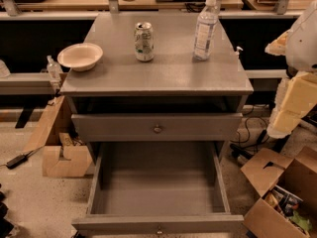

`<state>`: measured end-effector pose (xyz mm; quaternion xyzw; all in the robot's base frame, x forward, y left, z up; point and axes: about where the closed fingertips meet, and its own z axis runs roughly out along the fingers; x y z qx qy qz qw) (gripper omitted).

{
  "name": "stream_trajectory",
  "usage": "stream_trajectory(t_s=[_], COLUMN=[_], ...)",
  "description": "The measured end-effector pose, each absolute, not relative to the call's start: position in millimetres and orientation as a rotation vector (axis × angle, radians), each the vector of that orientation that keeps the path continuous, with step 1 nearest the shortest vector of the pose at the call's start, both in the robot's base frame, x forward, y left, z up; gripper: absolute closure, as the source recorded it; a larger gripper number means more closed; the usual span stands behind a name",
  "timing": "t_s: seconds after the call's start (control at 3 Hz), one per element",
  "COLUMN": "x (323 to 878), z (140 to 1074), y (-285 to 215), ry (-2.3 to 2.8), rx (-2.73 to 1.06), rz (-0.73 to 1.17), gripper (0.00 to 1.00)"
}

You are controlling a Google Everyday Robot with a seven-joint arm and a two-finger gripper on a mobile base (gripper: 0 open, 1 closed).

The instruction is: Place 7up can into middle drawer

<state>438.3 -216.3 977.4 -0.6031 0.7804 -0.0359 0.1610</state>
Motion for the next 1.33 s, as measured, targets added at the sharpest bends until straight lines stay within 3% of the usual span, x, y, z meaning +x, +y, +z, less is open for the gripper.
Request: stream_trajectory(t_s=[0.67, 1.33], x=[442.8, 508.7], z=[979.1, 959.6], y=[-214.8, -193.2], ry=[2.206, 2.002], rx=[-1.709, -1.507], rz=[-0.108, 0.081], gripper=[0.00, 0.00])
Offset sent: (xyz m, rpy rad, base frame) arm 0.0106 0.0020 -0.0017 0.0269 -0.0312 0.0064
